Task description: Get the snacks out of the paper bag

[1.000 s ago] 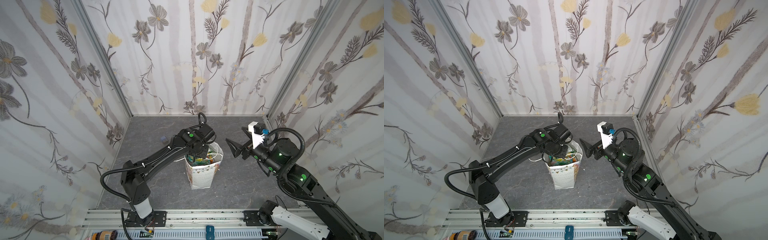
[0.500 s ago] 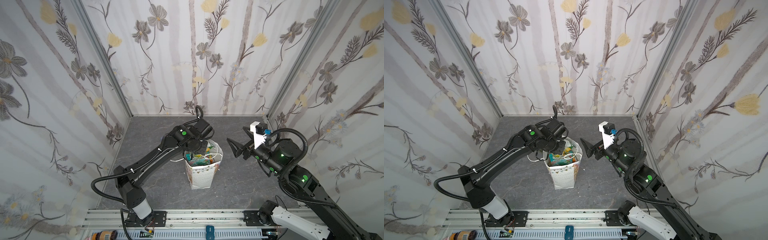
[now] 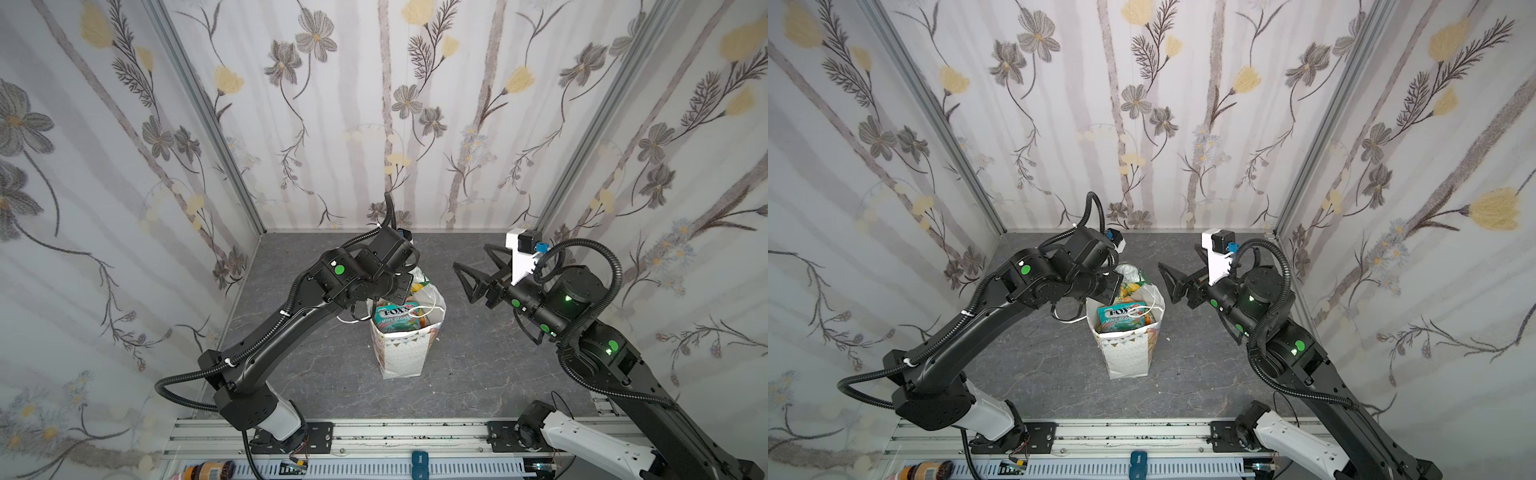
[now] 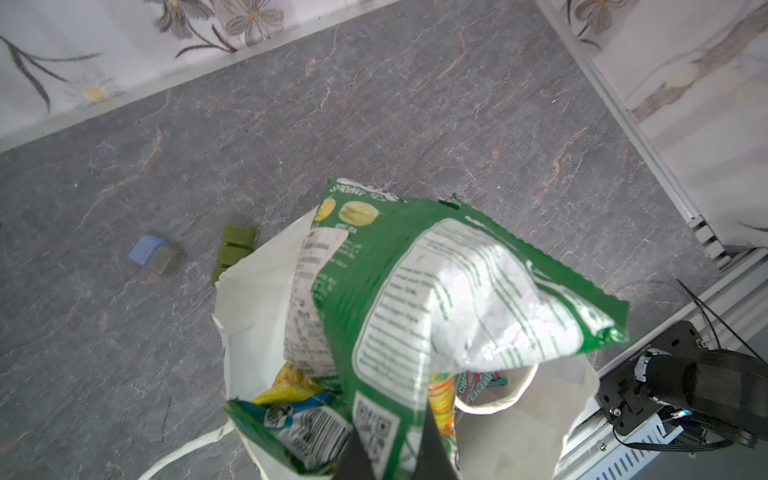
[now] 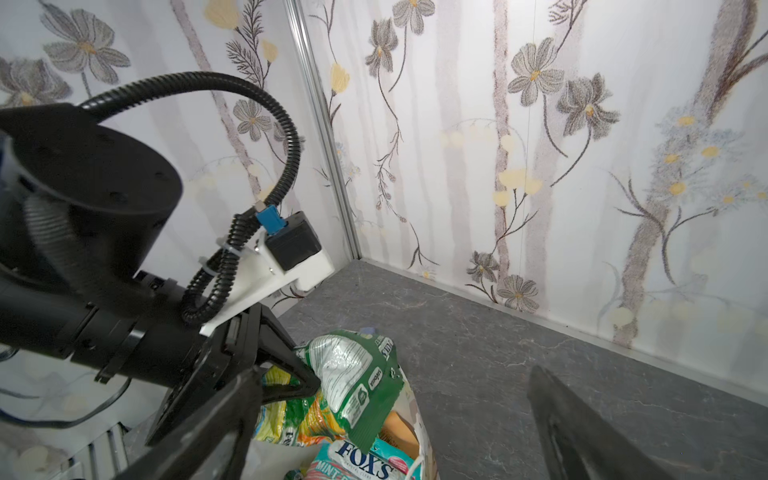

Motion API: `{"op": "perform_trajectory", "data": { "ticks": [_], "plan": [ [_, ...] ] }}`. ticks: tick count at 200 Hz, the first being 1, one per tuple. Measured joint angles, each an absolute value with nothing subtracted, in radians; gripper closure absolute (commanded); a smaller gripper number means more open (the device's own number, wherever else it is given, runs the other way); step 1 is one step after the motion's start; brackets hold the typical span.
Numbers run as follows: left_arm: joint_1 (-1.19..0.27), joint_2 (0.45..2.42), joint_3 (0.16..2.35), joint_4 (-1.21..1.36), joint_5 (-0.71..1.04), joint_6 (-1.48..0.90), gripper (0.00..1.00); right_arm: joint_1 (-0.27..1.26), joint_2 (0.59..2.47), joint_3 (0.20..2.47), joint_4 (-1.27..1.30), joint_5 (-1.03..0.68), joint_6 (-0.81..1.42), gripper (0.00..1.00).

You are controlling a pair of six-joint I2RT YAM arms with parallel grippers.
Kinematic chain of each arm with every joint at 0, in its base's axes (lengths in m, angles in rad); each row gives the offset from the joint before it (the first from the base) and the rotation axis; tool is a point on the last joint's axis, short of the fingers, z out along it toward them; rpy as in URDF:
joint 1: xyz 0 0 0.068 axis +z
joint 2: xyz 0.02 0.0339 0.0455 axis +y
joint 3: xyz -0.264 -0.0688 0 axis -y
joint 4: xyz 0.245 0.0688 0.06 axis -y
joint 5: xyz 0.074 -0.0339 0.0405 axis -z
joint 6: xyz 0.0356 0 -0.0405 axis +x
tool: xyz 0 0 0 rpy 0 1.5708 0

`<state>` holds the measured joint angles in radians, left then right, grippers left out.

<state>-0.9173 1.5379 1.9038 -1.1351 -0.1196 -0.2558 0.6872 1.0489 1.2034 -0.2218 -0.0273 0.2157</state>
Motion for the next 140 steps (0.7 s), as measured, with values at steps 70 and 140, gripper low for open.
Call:
{"op": "perform_trajectory", "data": {
  "ticks": [70,140],
  "plan": [
    [-0.958,1.479,1.896,-0.997,-0.128,-0.157,1.00,0.662,1.156,1.262,-0.220,-0.245,0.467,0.00],
    [-0.977,1.445,1.875,-0.878,-0.090,-0.105,1.00,0.661,1.193,1.191,-0.131,-0.375,0.591,0.24]
  ]
}}
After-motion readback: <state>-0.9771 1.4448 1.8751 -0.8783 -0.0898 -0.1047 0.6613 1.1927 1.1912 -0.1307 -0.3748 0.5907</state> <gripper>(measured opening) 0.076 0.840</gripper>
